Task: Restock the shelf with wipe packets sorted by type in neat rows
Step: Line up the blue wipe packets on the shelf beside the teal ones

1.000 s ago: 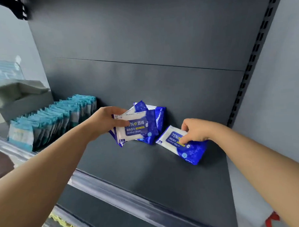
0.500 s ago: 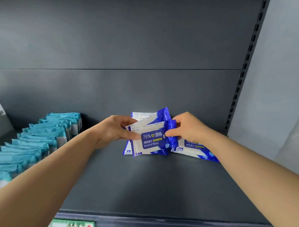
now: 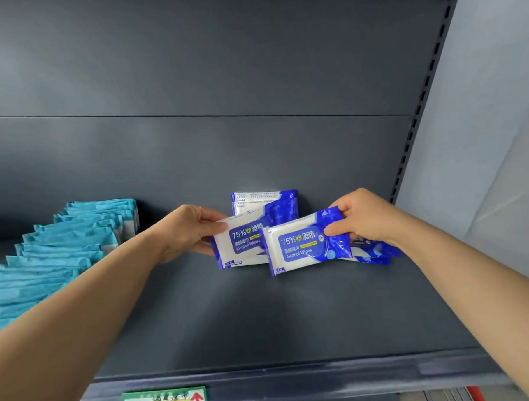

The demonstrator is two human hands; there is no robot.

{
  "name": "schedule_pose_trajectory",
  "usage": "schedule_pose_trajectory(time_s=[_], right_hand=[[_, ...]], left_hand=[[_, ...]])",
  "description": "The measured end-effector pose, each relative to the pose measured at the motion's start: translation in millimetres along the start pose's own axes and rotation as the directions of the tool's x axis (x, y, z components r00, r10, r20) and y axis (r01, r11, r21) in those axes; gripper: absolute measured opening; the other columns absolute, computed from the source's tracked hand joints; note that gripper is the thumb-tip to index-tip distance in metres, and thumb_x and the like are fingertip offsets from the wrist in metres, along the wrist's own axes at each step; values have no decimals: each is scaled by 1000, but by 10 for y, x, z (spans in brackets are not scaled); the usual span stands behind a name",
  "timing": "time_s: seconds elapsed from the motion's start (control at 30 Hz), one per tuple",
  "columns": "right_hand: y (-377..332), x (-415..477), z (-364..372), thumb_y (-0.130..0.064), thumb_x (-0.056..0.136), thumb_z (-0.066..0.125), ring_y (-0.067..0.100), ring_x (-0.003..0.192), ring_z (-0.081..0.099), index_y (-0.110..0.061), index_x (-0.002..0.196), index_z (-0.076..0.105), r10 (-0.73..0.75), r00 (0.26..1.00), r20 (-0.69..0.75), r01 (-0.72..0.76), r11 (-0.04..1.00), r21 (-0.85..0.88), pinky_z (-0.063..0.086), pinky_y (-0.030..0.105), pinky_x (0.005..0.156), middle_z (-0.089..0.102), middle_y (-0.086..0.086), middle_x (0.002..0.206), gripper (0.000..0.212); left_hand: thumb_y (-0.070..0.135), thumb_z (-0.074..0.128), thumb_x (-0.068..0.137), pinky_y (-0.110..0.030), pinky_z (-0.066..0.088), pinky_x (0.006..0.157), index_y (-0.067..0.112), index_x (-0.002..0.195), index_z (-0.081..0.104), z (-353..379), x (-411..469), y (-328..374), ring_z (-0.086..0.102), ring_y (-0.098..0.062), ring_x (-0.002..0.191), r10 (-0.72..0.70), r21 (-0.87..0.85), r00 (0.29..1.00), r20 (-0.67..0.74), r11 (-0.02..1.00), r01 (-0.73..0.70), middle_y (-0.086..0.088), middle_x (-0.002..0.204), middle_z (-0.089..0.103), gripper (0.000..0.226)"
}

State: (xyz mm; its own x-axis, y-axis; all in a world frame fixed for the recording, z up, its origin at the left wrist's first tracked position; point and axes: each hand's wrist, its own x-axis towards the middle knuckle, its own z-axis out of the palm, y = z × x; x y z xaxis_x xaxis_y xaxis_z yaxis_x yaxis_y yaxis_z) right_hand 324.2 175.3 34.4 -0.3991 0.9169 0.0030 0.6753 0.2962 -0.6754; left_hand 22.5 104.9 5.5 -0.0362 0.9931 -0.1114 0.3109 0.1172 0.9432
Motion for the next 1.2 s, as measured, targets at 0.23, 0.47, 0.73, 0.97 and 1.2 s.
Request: schedule_pose_trajectory(time_s=[0.23,0.47,0.73,0.97,1.2], right_hand=[[-136,26,327,1,76,70,23,64,66,7,91,65,14,999,33,-17,996,85,57,38,62,71,19,82,17],[65,61,120,-27,86,67,15,110,61,-16,126,59,56,998,-29,-59,992,-112,45,29,97,63,1,125,42],[390,83,21,-48,76,72,20,84,61,-17,109,61,262,963,58,-224,905,-361,42,30,74,64,9,117,46],[433,96,-9,-46,64,83,19,63,57,-16,86,58,292,954,67,-260,919,-296,42,25,58,64,3,85,45],[419,72,-188,-16,63,87,21,62,62,-7,86,63,142,989,-39,-145,986,-82,47,30,59,71,10,80,35]], left_hand=[[22,60,94,-40,57,81,3,113,59,163,-42,-10,71,-27,92,17,-44,999,48,999,-15,-14,101,72,28],[2,78,75,-28,58,65,9,104,60,216,-36,-103,71,-20,81,70,187,993,-96,981,-51,-7,93,73,35],[6,76,78,-36,57,76,16,109,62,286,125,-137,69,-18,82,104,286,958,-266,958,-24,-2,94,72,35],[7,72,80,-27,48,67,14,112,60,419,244,-87,64,-17,78,179,376,920,-349,926,-38,-1,96,68,35],[8,68,80,-21,38,56,14,108,60,484,424,-18,56,-16,76,304,459,843,-444,885,-77,3,91,61,30]])
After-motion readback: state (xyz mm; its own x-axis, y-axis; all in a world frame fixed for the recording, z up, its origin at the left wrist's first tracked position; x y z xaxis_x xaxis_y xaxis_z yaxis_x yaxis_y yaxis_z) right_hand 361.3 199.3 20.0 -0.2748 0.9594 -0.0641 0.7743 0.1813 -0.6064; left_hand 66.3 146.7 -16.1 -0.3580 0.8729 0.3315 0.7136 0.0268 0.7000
